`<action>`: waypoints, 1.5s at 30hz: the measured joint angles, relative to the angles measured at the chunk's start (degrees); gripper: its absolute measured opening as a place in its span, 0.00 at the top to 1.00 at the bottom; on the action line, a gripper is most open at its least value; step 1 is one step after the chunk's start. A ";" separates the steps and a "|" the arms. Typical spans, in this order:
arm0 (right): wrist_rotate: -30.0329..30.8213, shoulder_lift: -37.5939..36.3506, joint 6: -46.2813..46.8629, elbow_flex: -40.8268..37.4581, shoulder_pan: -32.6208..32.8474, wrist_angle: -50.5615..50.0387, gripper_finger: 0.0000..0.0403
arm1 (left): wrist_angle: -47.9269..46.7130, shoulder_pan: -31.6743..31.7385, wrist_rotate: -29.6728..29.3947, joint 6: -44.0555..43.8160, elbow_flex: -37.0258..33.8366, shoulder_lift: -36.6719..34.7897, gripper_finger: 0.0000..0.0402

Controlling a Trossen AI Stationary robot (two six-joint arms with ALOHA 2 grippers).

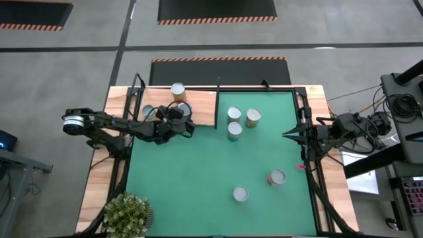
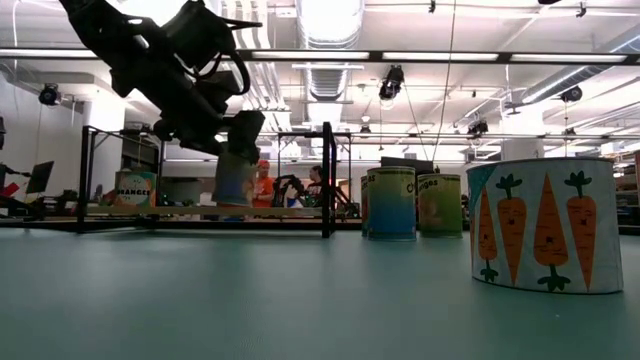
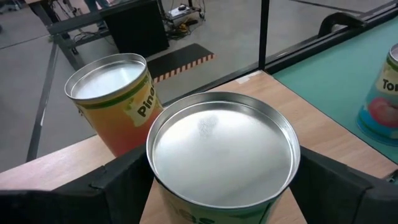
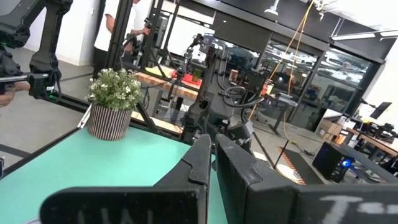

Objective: Pick and place cans onto a shelf
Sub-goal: Put the canned peaches on the shelf

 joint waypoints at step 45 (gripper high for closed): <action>0.00 -0.02 -0.02 0.00 0.00 -0.35 0.97 | -39.97 -6.19 2.38 -2.60 31.58 1.94 0.31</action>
